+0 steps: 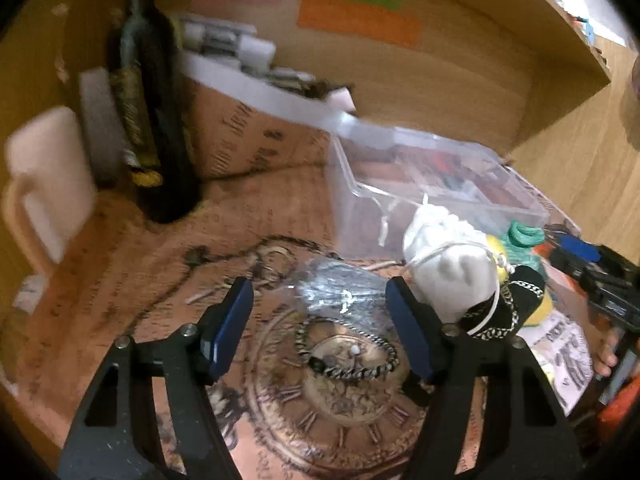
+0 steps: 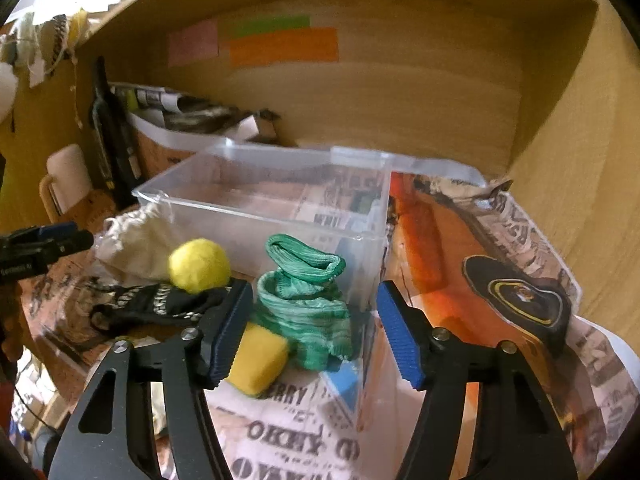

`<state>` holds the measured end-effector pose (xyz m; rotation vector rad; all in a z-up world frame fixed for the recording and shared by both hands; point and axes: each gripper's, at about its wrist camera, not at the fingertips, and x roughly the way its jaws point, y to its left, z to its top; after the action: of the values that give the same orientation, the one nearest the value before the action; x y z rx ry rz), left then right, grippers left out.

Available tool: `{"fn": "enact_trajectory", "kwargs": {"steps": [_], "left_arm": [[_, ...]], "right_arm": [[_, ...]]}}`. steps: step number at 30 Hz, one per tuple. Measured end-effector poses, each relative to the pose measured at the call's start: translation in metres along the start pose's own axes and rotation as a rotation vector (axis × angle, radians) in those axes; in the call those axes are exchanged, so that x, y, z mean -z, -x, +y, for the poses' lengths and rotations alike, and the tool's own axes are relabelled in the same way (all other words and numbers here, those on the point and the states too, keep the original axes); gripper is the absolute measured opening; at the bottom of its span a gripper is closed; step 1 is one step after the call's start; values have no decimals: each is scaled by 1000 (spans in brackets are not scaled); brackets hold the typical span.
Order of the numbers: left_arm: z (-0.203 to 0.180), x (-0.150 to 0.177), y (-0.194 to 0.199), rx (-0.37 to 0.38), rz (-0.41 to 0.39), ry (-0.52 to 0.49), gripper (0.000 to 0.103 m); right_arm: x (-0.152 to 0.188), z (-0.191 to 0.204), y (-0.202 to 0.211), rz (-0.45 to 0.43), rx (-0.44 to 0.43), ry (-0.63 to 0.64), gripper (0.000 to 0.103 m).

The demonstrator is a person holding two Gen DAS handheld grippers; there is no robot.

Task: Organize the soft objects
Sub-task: 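Grasp the silver bracelet with the left tool while the right tool grasps the green knitted cloth, then lift both held items and drop them into the clear box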

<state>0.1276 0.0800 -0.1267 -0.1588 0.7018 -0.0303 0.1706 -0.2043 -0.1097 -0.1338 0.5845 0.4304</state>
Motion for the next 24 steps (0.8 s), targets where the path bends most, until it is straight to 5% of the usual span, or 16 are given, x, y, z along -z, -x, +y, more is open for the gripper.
{"fn": "enact_trajectory", "kwargs": {"steps": [6,12,15,17,24], "left_arm": [[2,-6,-27,27,90,-14,62],[-2,-2,-42,90,134,-20,41],[-8,-2,-44,79,126,-27,32],[-11,-2,-43,46,113,-45,15],[-17,-3,-7,-13,1,-85,8]], "right_arm": [[-9,-9,-28,104,-61,-33,49],[3,1,-52,216,-96,9,43],[4,1,-48,206,-117,7,31],[6,3,-44,189,-110,14,24],[4,3,-22,104,-93,3,13]]}}
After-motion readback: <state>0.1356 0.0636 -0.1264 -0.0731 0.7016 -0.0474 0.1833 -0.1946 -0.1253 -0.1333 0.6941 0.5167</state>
